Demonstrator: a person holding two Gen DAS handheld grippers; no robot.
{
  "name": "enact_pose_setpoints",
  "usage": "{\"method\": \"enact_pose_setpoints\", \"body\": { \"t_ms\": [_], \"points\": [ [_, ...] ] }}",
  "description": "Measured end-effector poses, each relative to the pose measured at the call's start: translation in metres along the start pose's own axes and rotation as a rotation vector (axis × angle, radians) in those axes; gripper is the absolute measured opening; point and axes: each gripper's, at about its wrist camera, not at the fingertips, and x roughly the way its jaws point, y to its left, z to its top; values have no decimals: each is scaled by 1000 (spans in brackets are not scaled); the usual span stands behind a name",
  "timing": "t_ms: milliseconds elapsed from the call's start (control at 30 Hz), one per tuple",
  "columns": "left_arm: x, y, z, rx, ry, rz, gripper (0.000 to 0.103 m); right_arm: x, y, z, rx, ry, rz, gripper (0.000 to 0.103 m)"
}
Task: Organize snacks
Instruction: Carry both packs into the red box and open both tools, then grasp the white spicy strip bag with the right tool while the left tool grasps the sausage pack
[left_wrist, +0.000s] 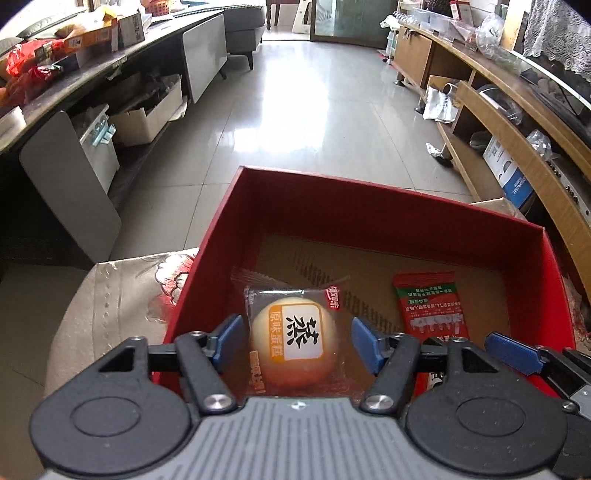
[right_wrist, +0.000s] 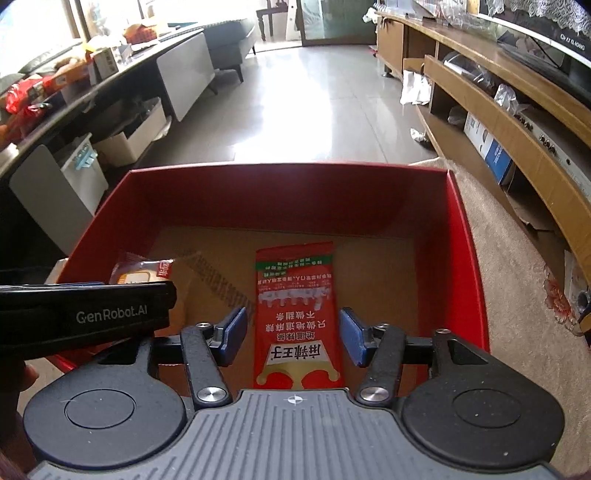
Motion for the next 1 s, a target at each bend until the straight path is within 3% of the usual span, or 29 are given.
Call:
{"method": "enact_pose_setpoints", "body": {
  "t_ms": [500, 1000],
  "points": [
    [-38, 17, -3, -63, -31, -61, 67, -33, 7, 2, -15, -40, -13, 67],
    [-76, 29, -46, -30, -26, -118, 70, -74, 23, -28, -62, -32, -37, 70]
  ]
}}
